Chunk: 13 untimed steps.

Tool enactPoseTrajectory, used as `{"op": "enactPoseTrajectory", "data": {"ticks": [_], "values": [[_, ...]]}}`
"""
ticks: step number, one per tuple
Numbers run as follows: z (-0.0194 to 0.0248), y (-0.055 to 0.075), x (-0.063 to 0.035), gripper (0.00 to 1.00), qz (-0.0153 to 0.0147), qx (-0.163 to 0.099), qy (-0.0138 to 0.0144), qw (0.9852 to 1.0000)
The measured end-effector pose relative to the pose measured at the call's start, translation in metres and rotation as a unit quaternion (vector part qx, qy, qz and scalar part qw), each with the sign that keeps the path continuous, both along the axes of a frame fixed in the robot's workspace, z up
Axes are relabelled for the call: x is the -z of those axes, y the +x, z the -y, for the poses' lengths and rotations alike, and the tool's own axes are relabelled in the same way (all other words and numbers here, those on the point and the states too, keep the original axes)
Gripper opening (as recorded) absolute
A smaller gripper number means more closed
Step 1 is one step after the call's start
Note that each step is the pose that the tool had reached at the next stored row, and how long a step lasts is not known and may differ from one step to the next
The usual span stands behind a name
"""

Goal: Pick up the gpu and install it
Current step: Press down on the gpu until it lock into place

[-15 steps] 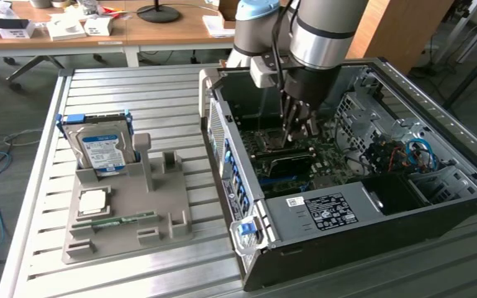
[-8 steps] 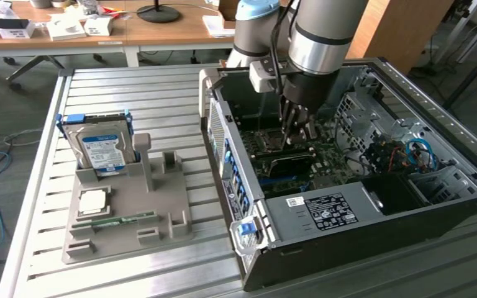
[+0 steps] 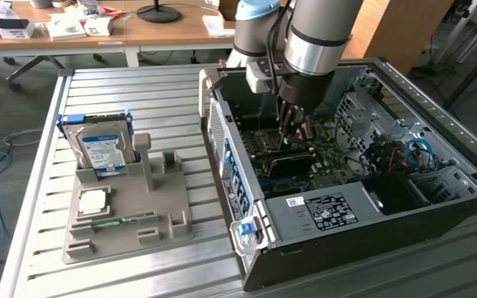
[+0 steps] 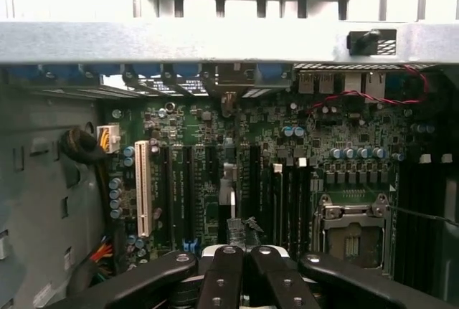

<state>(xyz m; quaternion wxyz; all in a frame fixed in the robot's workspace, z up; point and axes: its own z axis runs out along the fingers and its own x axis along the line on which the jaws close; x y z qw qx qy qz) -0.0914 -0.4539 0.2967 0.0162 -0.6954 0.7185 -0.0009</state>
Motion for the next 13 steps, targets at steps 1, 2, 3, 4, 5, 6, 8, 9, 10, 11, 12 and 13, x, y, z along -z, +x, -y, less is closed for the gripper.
{"op": "enactPoseTrajectory", "data": {"ticks": [1,2,3,4,5,6,8,9,10,11,12,13], "values": [[-0.0013,0.000,0.0010,0.11,0.0000,0.000,0.0000,1.0000],[-0.0021,0.000,0.0019,0.11,0.0000,0.000,0.0001,1.0000],[-0.0024,0.000,0.0029,0.11,0.0000,0.000,0.0001,1.0000],[-0.0024,0.000,0.0040,0.11,0.0000,0.000,0.0001,1.0000],[-0.0024,0.000,0.0055,0.11,0.0000,0.000,0.0000,1.0000],[-0.0024,0.001,0.0072,0.11,0.0000,0.000,0.0000,1.0000],[-0.0025,0.002,0.0110,0.11,0.0000,0.000,0.0002,1.0000],[-0.0025,0.002,0.0123,0.11,0.0000,0.000,0.0002,1.0000],[-0.0025,0.003,0.0130,0.11,0.0000,0.000,0.0001,1.0000],[-0.0025,0.003,0.0131,0.11,0.0000,0.000,0.0000,1.0000],[-0.0024,0.003,0.0131,0.11,-0.0001,0.000,0.0000,1.0000],[-0.0025,0.003,0.0132,0.11,0.0000,0.000,0.0002,1.0000]]}}
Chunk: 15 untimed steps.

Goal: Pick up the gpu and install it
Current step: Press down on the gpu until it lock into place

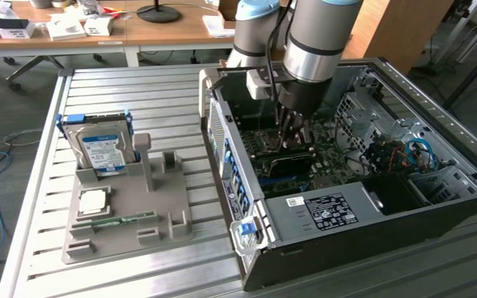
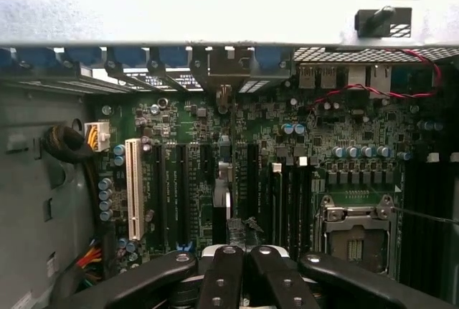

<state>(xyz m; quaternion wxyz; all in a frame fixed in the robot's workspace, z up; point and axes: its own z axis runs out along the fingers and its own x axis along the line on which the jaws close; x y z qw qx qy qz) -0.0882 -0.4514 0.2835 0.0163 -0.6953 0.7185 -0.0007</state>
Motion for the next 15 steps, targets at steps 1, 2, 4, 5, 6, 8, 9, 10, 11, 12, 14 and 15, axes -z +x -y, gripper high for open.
{"op": "enactPoseTrajectory", "data": {"ticks": [1,2,4,5,6,8,9,10,11,12,14,15], "values": [[0.0000,0.0001,0.0009,0.11,0.0001,0.000,0.0005,1.0000],[0.0000,0.0001,0.0021,0.11,0.0001,0.000,0.0007,1.0000],[0.0000,0.0001,0.0047,0.11,0.0001,0.000,0.0006,1.0000],[0.0000,0.0001,0.0055,0.11,0.0001,0.000,0.0007,1.0000],[0.0000,0.0001,0.0062,0.11,0.0001,0.000,0.0006,1.0000],[0.0000,0.0001,0.0076,0.11,0.0001,0.000,0.0007,1.0000],[0.0000,0.0001,0.0076,0.11,0.0000,0.000,0.0006,1.0000],[0.0000,0.0001,0.0076,0.11,0.0000,0.000,0.0005,1.0000],[0.0000,0.0001,0.0076,0.11,0.0000,0.000,0.0005,1.0000],[0.0000,0.0001,0.0081,0.11,0.0001,0.000,0.0006,1.0000],[0.0000,-0.0004,0.0095,0.11,0.0001,0.000,0.0006,1.0000],[0.0000,-0.0005,0.0101,0.11,0.0000,0.000,0.0006,1.0000]]}}
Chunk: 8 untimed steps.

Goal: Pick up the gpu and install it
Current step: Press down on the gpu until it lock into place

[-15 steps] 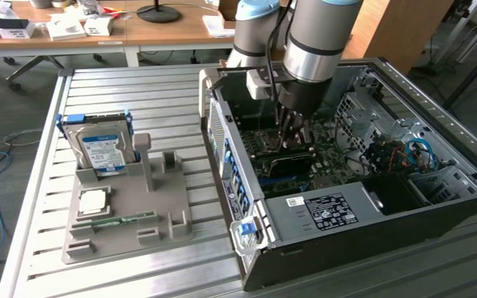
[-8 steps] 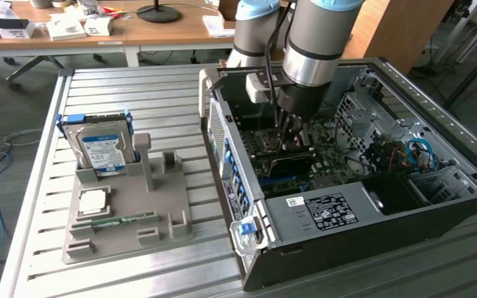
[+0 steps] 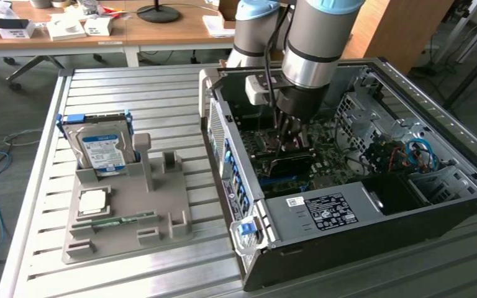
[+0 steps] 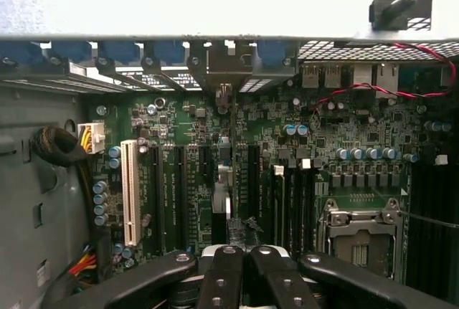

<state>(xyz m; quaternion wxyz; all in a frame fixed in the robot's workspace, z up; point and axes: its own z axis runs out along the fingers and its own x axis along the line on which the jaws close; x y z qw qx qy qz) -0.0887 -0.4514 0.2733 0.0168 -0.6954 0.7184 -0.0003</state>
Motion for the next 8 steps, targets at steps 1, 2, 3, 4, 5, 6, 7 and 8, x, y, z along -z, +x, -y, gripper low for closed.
{"op": "enactPoseTrajectory", "data": {"ticks": [1,2,3,4,5,6,7,8], "values": [[0.0000,0.0000,0.0001,0.11,0.0000,0.000,-0.0001,1.0000],[0.0000,0.0000,0.0002,0.11,-0.0001,0.000,-0.0002,1.0000],[0.0000,-0.0001,0.0007,0.11,0.0001,0.000,0.0000,1.0000],[0.0000,-0.0001,0.0013,0.11,0.0001,0.000,0.0000,1.0000],[0.0000,-0.0001,0.0021,0.11,0.0000,0.000,0.0000,1.0000],[0.0000,-0.0001,0.0028,0.11,0.0000,0.000,0.0000,1.0000],[0.0000,-0.0001,0.0030,0.11,0.0000,0.000,0.0000,1.0000],[0.0000,-0.0001,0.0030,0.11,0.0000,0.000,-0.0001,1.0000]]}}
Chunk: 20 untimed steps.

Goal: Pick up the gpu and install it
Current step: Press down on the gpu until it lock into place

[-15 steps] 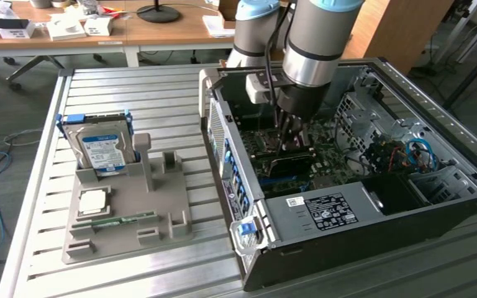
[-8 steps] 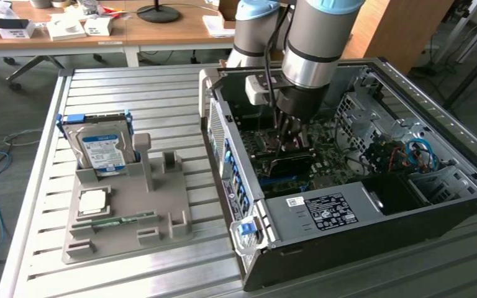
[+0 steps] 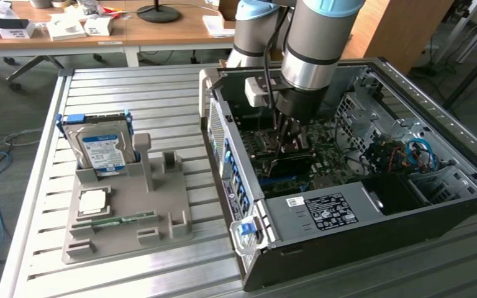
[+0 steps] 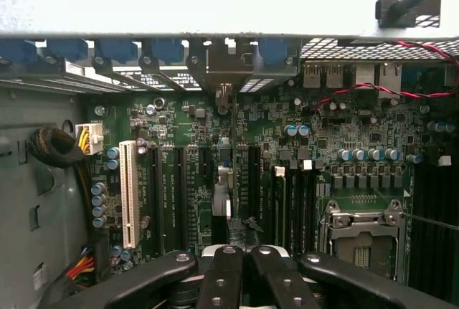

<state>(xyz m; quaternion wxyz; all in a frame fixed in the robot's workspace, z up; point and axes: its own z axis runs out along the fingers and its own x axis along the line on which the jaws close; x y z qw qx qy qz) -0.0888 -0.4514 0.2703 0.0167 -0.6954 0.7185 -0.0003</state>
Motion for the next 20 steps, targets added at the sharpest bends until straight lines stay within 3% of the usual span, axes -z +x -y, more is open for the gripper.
{"op": "enactPoseTrajectory", "data": {"ticks": [20], "values": [[-0.0003,-0.0007,0.0032,0.11,0.0000,0.000,0.0002,1.0000]]}}
